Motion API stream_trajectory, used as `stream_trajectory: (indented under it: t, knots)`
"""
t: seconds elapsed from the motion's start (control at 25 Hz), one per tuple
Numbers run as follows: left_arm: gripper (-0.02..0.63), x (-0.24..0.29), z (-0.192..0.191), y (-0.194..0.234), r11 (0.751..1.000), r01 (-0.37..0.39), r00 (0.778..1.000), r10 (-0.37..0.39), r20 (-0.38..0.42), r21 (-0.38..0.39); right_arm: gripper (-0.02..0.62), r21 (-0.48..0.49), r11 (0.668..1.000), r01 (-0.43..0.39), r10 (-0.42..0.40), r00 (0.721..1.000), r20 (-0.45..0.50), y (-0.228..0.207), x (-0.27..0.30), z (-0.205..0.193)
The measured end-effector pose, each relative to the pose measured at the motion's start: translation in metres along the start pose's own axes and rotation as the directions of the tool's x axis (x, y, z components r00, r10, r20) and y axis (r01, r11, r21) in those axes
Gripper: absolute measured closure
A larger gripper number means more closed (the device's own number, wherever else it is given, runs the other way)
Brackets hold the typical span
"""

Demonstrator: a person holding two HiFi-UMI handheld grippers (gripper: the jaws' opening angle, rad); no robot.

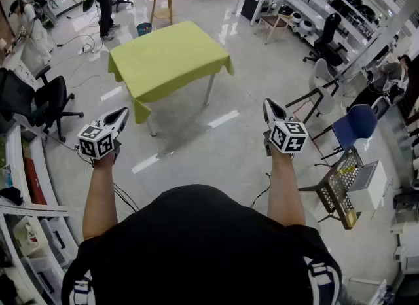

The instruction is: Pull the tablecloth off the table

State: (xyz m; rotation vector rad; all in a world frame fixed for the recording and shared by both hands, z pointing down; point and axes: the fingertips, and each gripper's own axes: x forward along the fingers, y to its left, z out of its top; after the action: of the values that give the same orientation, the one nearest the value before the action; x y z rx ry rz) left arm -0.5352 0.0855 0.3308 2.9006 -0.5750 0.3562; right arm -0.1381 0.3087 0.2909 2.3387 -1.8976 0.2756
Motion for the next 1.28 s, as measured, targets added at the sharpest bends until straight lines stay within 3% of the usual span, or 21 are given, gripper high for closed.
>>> stream_trajectory:
  t: [0.32, 0.72, 1.28]
  knots:
    - [0.585, -0.002, -0.006, 0.006, 1.0, 0.006, 1.0, -0.006, -0.004, -0.01, 0.578, 0.016, 1.0, 0.01, -0.01, 1.0, -0.003, 0.005, -0.008, -0.008]
    - [0.584, 0.011, -0.008, 0.01, 0.999, 0.027, 1.0, -0.027, -0.013, -0.039, 0.578, 0.122, 0.992, -0.007, 0.006, 1.0, 0.013, -0.007, 0.002, -0.011]
    - [0.584, 0.06, -0.017, 0.031, 0.998, 0.0, 0.998, -0.004, -0.06, -0.061, 0.578, 0.147, 0.989, -0.022, 0.024, 1.0, -0.013, -0.049, 0.065, -0.027]
